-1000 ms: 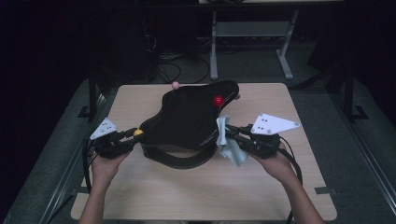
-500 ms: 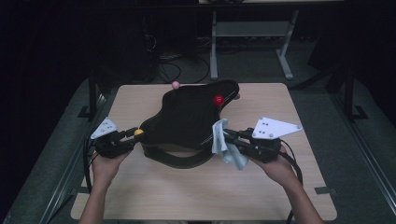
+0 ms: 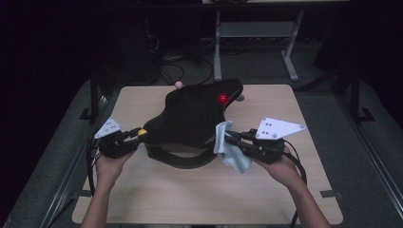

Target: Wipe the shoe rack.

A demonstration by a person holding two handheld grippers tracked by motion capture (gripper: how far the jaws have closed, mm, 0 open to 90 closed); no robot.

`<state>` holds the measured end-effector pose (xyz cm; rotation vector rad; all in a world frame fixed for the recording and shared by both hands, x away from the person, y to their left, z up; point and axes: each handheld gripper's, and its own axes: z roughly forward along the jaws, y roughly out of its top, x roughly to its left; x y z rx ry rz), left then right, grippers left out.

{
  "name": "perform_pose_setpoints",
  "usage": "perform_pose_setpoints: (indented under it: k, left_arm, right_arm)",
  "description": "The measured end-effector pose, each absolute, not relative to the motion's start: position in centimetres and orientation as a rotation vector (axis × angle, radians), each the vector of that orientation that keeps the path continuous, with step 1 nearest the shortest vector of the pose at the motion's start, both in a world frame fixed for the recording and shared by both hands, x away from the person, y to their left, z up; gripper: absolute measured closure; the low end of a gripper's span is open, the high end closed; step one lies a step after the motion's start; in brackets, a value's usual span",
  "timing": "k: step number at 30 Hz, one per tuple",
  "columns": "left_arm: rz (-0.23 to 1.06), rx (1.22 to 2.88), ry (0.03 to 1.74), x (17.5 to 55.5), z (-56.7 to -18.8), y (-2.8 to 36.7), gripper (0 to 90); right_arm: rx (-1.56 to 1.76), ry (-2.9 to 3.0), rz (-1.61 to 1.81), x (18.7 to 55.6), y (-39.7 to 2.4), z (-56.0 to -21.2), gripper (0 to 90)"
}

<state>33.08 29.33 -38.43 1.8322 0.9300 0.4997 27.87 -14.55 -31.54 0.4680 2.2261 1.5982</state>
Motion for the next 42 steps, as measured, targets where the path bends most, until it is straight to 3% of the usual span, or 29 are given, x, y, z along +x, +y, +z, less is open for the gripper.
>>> perform_pose_setpoints:
  k: [9,16,26,42]
  left_arm:
    - [0.497,1.838,0.937,33.3,-38.3,29.3,60.2]
    - [0.498,1.840,0.932,33.4,-38.3,29.5,60.2]
    - [0.491,1.838,0.933,33.5,-38.3,29.5,60.2]
    - [0.486,1.850,0.933,33.8,-38.2,30.1,60.2]
  right_arm:
    - [0.558,2.184,1.565,30.6,-15.4,-31.2,83.1]
    - [0.463,2.214,1.586,28.9,-14.7,-31.2,83.0]
    - [0.619,2.170,1.544,32.9,-15.1,-31.4,82.9]
    - [0.528,2.194,1.630,29.1,-14.3,-32.3,83.0]
